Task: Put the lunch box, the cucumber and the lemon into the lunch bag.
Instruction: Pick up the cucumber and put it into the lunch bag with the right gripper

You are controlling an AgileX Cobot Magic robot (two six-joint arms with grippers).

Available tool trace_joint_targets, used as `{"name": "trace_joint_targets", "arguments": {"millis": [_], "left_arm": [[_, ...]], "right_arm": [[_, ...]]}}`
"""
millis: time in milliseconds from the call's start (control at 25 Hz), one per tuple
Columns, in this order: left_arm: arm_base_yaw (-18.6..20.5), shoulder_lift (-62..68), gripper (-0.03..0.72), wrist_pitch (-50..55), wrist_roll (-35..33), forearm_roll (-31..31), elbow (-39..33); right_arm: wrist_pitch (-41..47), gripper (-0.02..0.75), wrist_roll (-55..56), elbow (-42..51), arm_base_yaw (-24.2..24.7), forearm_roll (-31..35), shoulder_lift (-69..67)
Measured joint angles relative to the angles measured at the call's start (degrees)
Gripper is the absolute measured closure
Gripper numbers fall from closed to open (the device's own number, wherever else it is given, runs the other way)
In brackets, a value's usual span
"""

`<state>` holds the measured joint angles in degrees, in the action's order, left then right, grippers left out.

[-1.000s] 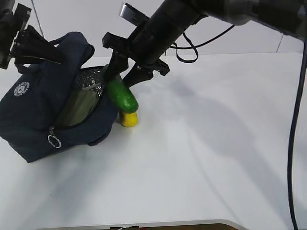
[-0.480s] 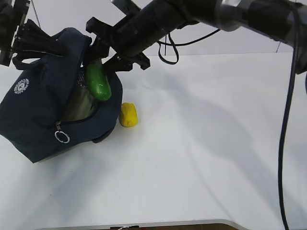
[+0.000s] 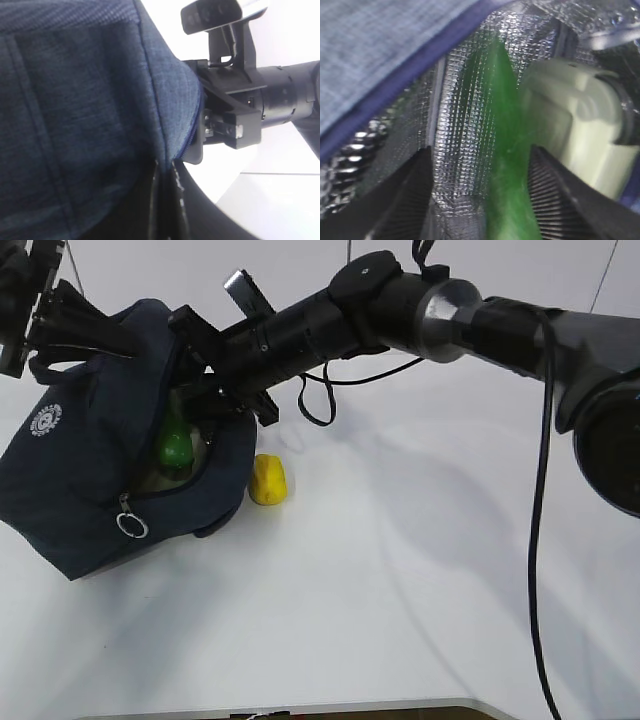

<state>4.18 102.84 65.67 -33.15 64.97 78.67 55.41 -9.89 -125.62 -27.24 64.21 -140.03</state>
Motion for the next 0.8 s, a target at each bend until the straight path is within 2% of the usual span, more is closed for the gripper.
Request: {"name": "trace_joint_targets", "arguments": {"millis": [280,600,800], "left_arm": [[0.00,0.00,0.702,-0.13,0.00,0.00,0.00],[0.00,0.00,0.702,-0.22,0.00,0.00,0.00],[0.69,0.00,0.702,0.26,0.00,0.00,0.00]], "right_arm": [[-2.03,0.258,-0.98,0.00,0.00,0.40,-0.09],[-0.61,0.245,-1.73,0.00,0.00,0.52,-0.09],[2.72,0.245,-8.48,-0.23,0.11,0.52,-0.09]]}}
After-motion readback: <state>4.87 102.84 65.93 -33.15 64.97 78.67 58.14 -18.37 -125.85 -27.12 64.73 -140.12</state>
